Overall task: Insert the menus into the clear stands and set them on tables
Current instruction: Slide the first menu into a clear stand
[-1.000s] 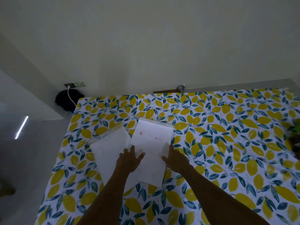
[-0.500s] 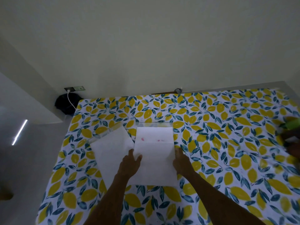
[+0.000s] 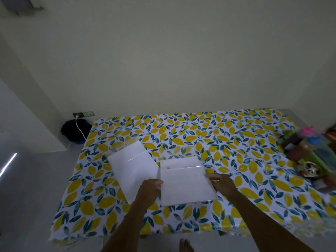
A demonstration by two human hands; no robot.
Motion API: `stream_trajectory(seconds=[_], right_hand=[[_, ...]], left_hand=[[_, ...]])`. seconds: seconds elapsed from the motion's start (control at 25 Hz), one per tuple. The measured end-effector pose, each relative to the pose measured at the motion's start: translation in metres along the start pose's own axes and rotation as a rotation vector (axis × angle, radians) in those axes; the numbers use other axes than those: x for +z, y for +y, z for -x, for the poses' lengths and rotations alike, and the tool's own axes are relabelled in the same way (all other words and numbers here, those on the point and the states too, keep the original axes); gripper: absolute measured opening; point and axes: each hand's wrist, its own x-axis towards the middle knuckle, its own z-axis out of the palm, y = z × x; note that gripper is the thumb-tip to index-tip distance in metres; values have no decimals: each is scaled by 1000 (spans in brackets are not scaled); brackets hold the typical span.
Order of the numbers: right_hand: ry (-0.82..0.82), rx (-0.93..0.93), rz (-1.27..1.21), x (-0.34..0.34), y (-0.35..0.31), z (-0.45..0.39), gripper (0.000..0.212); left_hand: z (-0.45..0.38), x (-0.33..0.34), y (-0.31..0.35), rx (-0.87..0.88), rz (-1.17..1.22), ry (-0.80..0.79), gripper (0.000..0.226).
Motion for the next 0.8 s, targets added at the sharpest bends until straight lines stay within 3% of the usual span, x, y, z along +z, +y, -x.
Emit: stream_trajectory(seconds=[0.12, 0.28, 0.4, 0.6, 0.72, 0.8], right_hand=[[4, -68, -60, -14, 5, 19, 26], [23, -147, -93, -26, 1, 27, 24], [20, -164, -108, -35, -15, 13, 25], [53, -263, -12, -50, -47, -39, 11], [60, -380, 80, -53, -65, -74, 25], [69, -414, 128, -51, -74, -96, 23]], left_hand=[[17, 5, 3, 62, -14, 17, 20], [17, 1, 7, 142, -18, 65, 30], [5, -9, 20, 139, 14, 119, 24], [-36, -29, 37, 148, -128, 199, 21], [-74, -34, 38, 156, -273, 239, 18], [-97, -37, 47, 61, -204, 311, 16]])
